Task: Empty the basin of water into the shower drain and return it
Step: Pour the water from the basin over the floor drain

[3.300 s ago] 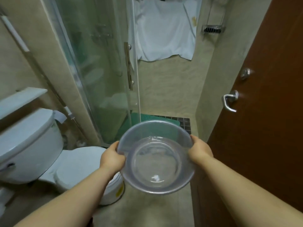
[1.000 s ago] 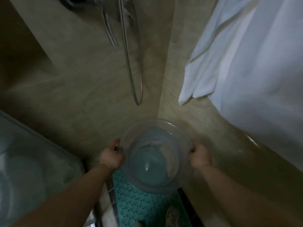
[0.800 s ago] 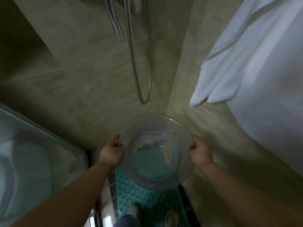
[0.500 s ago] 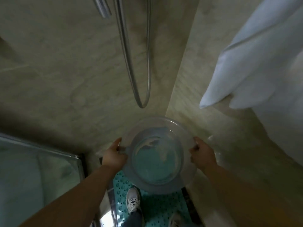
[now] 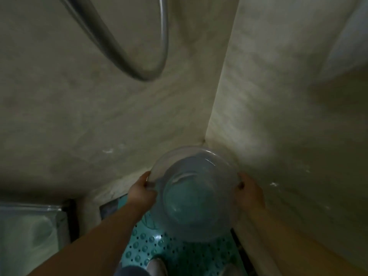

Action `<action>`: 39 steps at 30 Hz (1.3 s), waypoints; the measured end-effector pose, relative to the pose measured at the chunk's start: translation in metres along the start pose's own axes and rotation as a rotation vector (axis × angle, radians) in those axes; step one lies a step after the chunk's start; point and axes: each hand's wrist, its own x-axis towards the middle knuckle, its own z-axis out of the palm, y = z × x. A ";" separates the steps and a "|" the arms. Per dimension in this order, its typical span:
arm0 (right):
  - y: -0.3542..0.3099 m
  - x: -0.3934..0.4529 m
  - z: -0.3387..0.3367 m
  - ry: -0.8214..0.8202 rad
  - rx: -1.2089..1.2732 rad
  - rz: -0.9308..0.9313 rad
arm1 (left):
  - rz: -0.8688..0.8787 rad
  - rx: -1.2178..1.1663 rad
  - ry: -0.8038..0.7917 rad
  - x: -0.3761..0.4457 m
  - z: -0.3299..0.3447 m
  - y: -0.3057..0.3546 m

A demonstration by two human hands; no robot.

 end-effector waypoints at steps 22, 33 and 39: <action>0.110 0.153 0.131 -0.054 -0.075 0.244 | 0.022 0.216 -0.118 0.187 0.113 -0.066; 0.117 0.162 0.133 -0.061 -0.071 0.299 | 0.032 0.300 -0.132 0.199 0.124 -0.064; 0.120 0.165 0.131 -0.054 -0.141 0.305 | 0.039 0.364 -0.167 0.203 0.130 -0.063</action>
